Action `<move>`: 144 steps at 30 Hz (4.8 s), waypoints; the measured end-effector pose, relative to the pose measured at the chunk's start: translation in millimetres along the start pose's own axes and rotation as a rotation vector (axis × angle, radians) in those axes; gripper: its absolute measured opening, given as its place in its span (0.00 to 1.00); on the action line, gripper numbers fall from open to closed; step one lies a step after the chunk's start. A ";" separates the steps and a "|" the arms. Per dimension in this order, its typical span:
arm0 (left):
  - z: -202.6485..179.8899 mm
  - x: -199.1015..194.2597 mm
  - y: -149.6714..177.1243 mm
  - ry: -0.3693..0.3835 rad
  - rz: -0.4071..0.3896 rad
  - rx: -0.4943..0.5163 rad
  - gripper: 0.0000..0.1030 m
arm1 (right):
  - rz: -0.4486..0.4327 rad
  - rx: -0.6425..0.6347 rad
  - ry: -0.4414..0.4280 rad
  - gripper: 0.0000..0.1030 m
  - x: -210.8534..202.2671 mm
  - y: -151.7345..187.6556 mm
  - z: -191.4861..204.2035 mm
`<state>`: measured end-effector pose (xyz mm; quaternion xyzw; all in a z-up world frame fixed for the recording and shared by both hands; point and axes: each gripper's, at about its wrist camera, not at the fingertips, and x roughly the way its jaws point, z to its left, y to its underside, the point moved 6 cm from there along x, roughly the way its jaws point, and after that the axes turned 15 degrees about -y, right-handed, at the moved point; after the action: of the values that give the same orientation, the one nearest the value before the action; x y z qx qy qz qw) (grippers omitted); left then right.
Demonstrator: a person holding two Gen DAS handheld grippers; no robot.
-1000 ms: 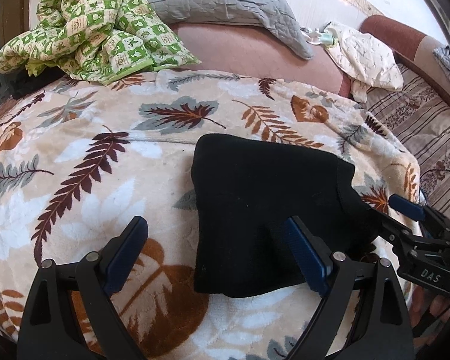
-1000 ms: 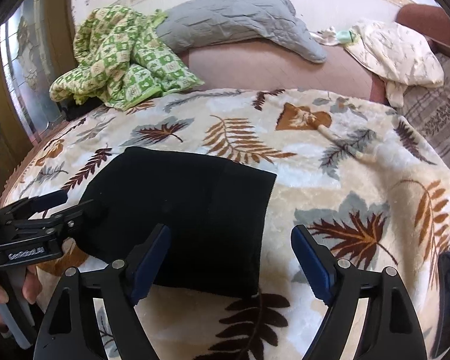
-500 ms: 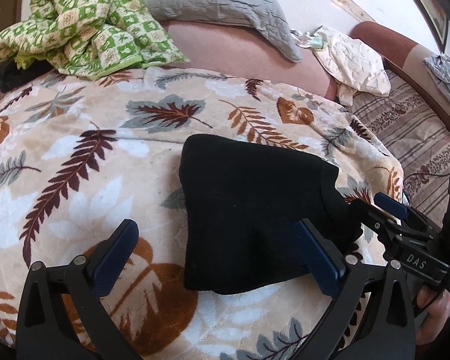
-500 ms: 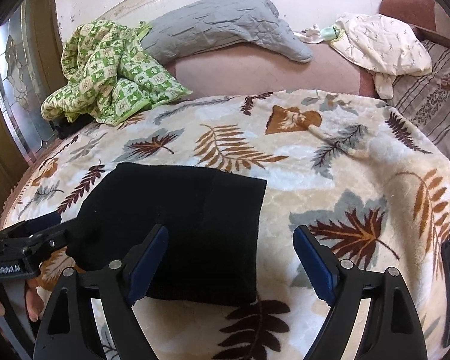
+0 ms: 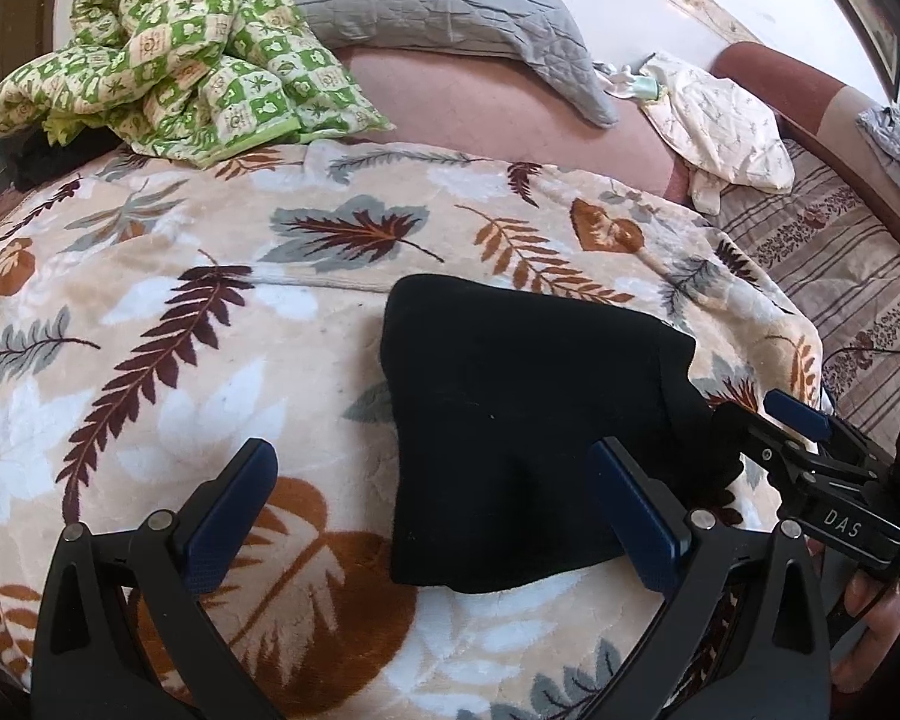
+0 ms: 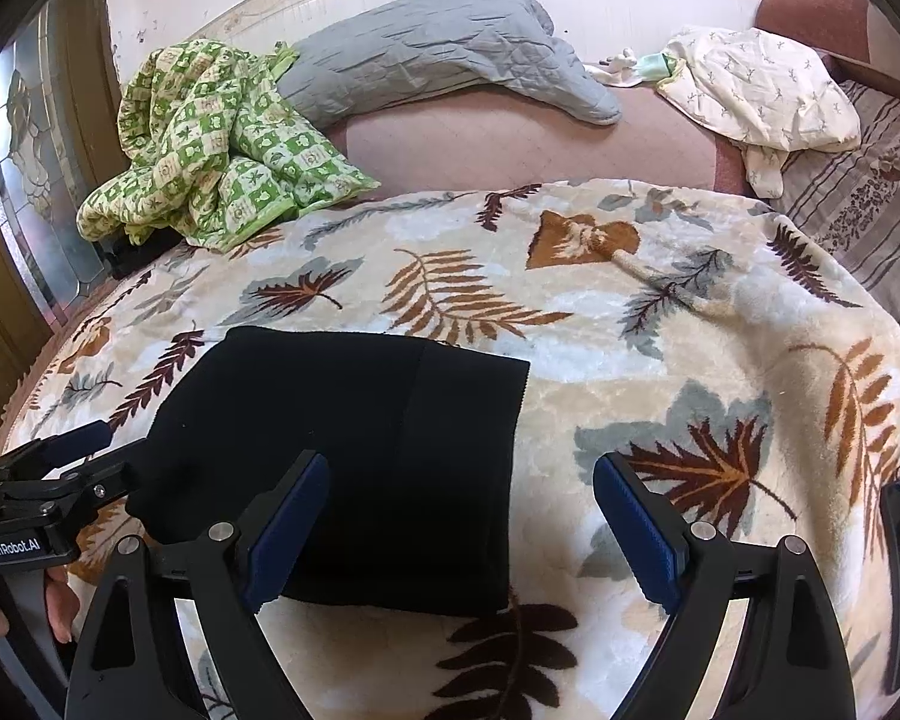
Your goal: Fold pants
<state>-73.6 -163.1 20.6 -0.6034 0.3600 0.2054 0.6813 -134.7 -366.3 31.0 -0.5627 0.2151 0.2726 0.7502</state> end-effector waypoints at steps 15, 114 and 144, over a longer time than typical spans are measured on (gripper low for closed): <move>7.8 13.0 -3.0 -0.065 0.003 -0.005 1.00 | 0.029 0.019 -0.009 0.88 15.6 0.9 -3.1; 61.6 65.8 -69.8 -0.160 0.033 -0.101 0.79 | 0.151 -0.046 -0.153 0.41 100.0 -42.5 53.7; 47.5 47.8 -40.9 -0.202 0.005 -0.040 0.80 | 0.064 0.000 -0.127 0.66 69.5 -34.0 58.0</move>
<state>-1.5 -132.1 13.5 -0.5923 0.2867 0.2740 0.7013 -58.9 -306.4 27.9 -0.5373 0.1851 0.3317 0.7530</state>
